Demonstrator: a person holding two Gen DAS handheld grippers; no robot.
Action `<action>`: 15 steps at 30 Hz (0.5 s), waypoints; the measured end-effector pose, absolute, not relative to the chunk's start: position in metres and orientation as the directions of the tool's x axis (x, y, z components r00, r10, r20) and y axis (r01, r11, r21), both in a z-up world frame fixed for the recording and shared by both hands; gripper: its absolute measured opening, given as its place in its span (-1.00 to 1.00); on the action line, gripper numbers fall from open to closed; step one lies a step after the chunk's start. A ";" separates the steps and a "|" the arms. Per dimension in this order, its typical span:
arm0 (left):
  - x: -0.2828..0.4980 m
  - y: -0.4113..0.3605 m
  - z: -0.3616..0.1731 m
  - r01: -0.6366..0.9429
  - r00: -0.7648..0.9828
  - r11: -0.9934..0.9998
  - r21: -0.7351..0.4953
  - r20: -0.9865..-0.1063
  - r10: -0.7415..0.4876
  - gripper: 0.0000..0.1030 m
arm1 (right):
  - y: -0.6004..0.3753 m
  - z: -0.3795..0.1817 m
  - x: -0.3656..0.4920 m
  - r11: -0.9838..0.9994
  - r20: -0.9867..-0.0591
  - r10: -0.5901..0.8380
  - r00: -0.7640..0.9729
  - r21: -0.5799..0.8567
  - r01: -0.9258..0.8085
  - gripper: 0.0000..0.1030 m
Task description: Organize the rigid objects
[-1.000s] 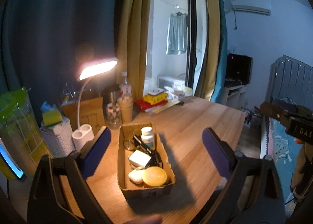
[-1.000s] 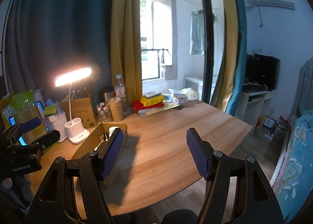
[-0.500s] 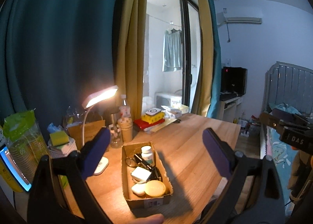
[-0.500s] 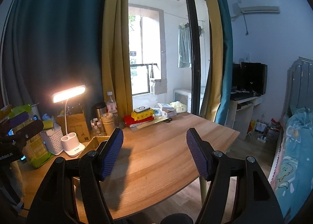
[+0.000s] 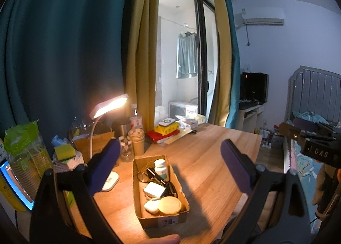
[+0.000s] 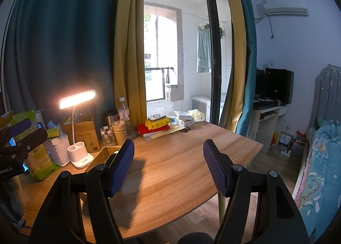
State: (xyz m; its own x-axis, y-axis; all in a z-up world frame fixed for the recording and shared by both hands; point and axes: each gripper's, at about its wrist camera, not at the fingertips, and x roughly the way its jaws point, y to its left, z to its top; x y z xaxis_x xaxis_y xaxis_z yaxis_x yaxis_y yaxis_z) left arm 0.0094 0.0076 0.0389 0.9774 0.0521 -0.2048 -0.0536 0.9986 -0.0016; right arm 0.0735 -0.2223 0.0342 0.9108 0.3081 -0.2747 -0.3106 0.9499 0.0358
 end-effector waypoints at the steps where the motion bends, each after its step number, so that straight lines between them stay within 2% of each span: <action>1: 0.009 0.007 0.039 -0.053 0.977 0.999 0.000 -0.205 0.052 0.86 | -0.222 0.034 0.074 0.949 -0.277 0.310 0.910 0.036 -0.312 0.37; 15: 0.009 0.010 0.041 -0.061 0.977 0.998 -0.009 -0.206 0.058 0.86 | -0.223 0.033 0.077 0.948 -0.291 0.314 0.904 0.039 -0.316 0.37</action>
